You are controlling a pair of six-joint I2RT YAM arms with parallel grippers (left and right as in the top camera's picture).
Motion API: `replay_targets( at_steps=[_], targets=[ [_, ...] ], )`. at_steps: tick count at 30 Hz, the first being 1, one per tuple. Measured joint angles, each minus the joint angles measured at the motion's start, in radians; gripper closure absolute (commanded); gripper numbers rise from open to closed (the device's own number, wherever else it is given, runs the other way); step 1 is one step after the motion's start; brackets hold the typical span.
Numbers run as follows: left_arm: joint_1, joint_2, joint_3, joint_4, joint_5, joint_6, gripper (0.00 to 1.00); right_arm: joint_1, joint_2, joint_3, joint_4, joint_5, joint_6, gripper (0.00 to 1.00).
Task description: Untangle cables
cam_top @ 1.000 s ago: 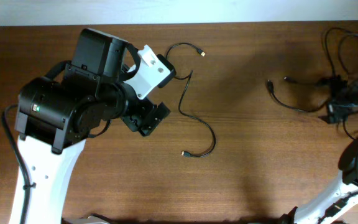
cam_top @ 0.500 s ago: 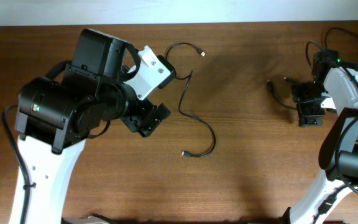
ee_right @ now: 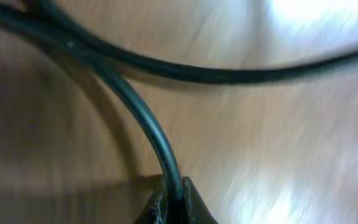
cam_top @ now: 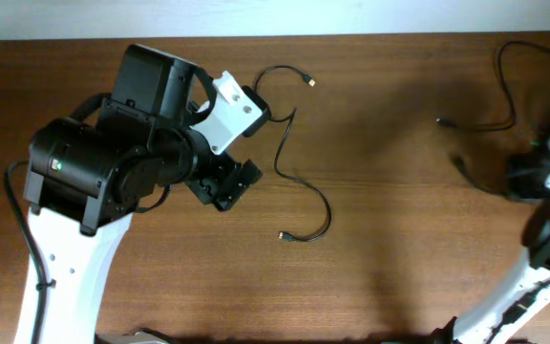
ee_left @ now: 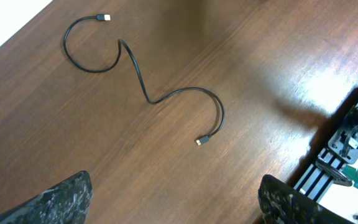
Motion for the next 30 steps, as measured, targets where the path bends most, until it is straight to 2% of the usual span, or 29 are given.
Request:
replay_targets(
  at_steps=[2, 4, 5, 6, 7, 15, 16, 21, 26, 30],
  targets=[
    [0.000, 0.000, 0.000, 0.000, 0.000, 0.000, 0.14, -0.183, 0.005, 0.062, -0.002, -0.103, -0.043, 0.96],
    [0.000, 0.000, 0.000, 0.000, 0.000, 0.000, 0.14, -0.271, 0.005, 0.079, 0.016, -0.220, -0.081, 0.93],
    [0.000, 0.000, 0.000, 0.001, 0.000, 0.000, 0.14, -0.296, 0.005, 0.079, 0.016, -0.279, -0.097, 0.41],
    [0.000, 0.000, 0.000, 0.001, 0.000, 0.000, 0.14, -0.297, 0.005, 0.079, 0.018, -0.340, -0.107, 0.17],
    [0.000, 0.000, 0.000, 0.002, 0.000, 0.000, 0.14, -0.283, 0.005, 0.079, 0.019, -0.402, -0.119, 0.13],
    [0.000, 0.012, -0.061, 0.022, 0.001, 0.000, 0.14, -0.112, 0.005, 0.098, 0.092, -0.678, -0.161, 0.13],
    [0.000, 0.014, -0.067, 0.071, 0.022, 0.000, 0.14, -0.063, 0.005, 0.121, 0.112, -0.684, -0.166, 0.13],
    [0.000, 0.014, -0.068, 0.082, 0.050, 0.000, 0.14, 0.198, 0.004, 0.127, 0.223, -0.431, -0.194, 0.16],
    [0.000, 0.014, -0.068, 0.072, 0.050, 0.000, 0.15, 0.266, 0.004, 0.127, 0.245, -0.181, -0.178, 0.26],
    [0.000, 0.014, -0.068, 0.060, 0.082, 0.000, 0.15, 0.267, 0.005, 0.127, 0.205, -0.061, -0.036, 0.28]
  ],
)
